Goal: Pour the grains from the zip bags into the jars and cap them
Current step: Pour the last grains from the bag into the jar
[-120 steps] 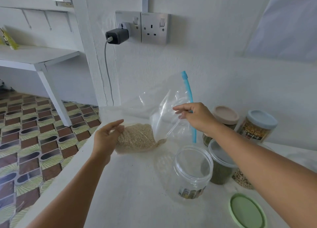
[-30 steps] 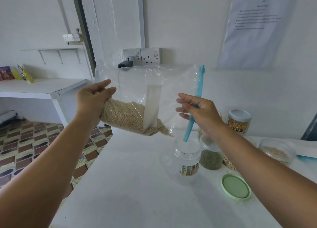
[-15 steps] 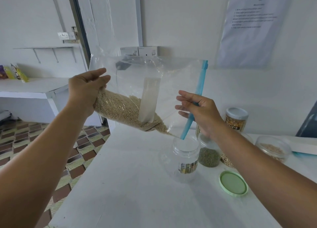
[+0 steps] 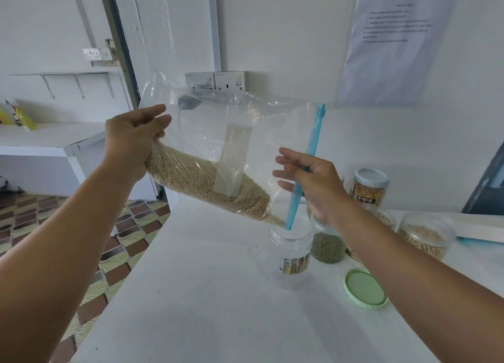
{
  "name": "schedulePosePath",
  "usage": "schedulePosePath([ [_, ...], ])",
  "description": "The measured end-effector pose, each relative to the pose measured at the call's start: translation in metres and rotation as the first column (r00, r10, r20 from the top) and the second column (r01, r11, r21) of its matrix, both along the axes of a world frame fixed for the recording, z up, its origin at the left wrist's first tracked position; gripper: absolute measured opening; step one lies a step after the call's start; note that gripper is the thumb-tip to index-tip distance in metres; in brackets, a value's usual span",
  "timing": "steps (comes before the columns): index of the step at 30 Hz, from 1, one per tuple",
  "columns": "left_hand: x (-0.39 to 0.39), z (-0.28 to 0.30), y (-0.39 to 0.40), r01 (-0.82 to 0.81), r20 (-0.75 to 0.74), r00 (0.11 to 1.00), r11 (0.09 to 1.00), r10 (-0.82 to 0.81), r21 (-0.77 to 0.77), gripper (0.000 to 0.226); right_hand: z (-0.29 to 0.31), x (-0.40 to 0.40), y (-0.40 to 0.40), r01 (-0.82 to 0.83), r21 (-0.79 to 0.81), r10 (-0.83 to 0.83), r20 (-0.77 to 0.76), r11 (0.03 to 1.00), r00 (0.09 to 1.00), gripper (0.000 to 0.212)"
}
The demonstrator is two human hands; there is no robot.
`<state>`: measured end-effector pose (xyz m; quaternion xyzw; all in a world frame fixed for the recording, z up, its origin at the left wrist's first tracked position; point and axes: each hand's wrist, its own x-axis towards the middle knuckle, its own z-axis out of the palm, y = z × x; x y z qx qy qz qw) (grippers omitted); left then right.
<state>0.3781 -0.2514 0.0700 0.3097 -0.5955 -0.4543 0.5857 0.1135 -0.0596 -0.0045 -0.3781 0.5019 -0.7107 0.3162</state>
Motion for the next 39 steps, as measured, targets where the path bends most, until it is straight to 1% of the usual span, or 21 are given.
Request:
schedulePosePath([
  [5,-0.001,0.003,0.001,0.003,-0.018,1.000,1.000,-0.003,-0.005,0.028,-0.001,-0.002,0.000,-0.007,0.001,0.007,-0.004,1.000,1.000,0.033],
  [11,-0.009,0.008,0.006,0.000,-0.023,1.000,0.999,-0.001,-0.032,0.025,-0.003,-0.006,-0.002,0.004,0.001,-0.004,0.029,1.000,1.000,0.034],
  [18,-0.008,0.009,0.000,-0.009,-0.032,0.999,1.000,0.008,-0.012,0.025,0.002,-0.003,-0.004,0.002,-0.003,-0.002,0.029,1.000,1.000,0.034],
  [24,-0.008,0.019,-0.004,0.011,-0.054,0.998,0.999,-0.013,-0.034,0.023,0.006,-0.001,-0.005,0.009,-0.012,-0.009,0.027,1.000,1.000,0.033],
  [39,-0.014,0.022,-0.008,0.000,-0.065,0.998,0.999,-0.003,-0.049,0.025,0.007,-0.001,-0.009,0.015,-0.023,-0.014,0.043,1.000,0.999,0.032],
])
